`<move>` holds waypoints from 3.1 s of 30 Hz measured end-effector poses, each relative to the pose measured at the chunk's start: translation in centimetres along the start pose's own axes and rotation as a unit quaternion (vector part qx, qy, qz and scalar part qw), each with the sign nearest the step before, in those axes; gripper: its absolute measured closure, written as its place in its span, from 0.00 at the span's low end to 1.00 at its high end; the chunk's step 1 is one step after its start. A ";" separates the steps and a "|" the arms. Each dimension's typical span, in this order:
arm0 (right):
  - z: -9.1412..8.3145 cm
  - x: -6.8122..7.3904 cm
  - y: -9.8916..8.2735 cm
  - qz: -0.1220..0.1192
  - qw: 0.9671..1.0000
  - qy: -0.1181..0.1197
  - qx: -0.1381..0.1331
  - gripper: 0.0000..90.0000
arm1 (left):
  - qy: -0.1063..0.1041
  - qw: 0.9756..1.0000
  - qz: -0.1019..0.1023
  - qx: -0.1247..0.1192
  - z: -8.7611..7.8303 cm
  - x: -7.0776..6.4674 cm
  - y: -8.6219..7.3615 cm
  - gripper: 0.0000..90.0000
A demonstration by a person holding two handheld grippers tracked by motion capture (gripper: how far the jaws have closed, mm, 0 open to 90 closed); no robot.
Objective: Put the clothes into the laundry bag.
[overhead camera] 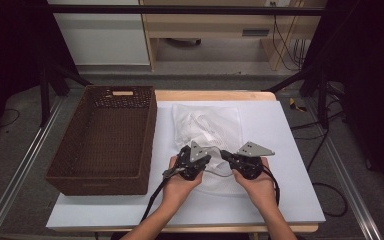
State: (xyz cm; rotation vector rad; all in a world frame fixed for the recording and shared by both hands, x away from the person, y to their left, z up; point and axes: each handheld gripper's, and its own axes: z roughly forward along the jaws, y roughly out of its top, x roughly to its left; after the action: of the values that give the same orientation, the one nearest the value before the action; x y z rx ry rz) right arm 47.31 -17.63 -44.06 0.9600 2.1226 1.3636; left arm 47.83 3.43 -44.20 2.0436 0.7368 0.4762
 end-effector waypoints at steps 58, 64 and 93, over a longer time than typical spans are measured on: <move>-2.1 0.0 0.7 -0.003 1.000 0.000 -0.029 0.99 | 0.091 0.992 0.076 0.045 -1.5 2.7 -0.5 0.75; -2.1 -0.1 0.6 -0.007 1.000 -0.002 -0.024 0.99 | 0.102 0.990 0.077 0.053 -1.1 3.0 -0.7 0.88; -1.2 -0.4 1.0 -0.066 0.997 0.018 0.047 0.99 | 0.068 0.995 0.053 0.058 -4.6 2.4 0.1 0.99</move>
State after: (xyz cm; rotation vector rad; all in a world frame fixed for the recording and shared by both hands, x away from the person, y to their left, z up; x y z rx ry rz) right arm 47.06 -18.41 -42.63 0.8192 2.2509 1.2347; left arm 47.01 7.79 -41.53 2.1829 0.7540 0.6528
